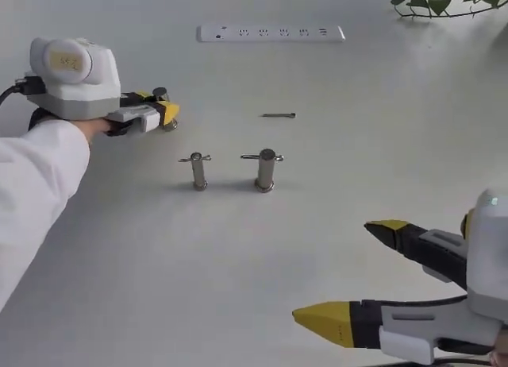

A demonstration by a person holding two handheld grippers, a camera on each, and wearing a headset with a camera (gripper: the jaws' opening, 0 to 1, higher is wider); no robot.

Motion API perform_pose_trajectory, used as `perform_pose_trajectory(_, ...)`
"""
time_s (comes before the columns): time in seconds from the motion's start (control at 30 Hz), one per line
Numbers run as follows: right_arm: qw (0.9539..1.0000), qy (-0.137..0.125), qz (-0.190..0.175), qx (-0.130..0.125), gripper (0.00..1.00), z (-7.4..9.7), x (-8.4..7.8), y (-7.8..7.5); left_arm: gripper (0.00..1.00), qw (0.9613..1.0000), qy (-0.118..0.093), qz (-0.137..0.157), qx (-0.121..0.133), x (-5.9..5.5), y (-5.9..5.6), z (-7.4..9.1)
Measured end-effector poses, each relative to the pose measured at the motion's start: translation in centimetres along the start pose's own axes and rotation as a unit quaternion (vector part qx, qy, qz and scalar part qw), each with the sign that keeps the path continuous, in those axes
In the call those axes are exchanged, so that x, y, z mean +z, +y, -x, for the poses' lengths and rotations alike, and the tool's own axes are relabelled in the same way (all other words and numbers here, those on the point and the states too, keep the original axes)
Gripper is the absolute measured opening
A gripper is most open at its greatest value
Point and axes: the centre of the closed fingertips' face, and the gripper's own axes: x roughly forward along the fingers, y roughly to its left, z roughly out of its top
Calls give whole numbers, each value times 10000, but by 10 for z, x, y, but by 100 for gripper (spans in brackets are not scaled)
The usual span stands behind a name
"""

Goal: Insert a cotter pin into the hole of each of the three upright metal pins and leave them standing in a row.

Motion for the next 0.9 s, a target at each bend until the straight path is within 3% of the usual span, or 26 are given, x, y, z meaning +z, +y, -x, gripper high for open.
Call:
perform_pose_trajectory(0.1,10000,-5,-36,-5,93,1,0,0,11,9998,60,-166,9,-1,1,6)
perform_pose_trajectory(0.27,10000,-23,-34,-53,93,3,3,-4,11,9997,-120,-208,-66,15,2,24)
perform_pose_trajectory(0.4,10000,-44,-37,-43,92,4,5,-4,11,9973,-300,-466,-489,39,-14,50)
perform_pose_trajectory(0.43,10000,-38,-31,-35,92,4,6,-4,11,9956,-325,-675,-563,46,-20,58)
perform_pose_trajectory(0.57,10000,-8,30,0,92,0,8,-1,11,9922,-275,-992,-705,56,-37,82)
perform_pose_trajectory(0.63,10000,12,85,31,92,-4,10,1,11,9903,-236,-1146,-753,55,-51,94)
perform_pose_trajectory(0.87,9997,-52,195,154,93,-7,19,8,11,9881,-146,-1312,-787,40,-80,121)
perform_pose_trajectory(0.9,9997,-50,204,153,92,-7,20,8,11,9858,-159,-1478,-783,39,-85,124)
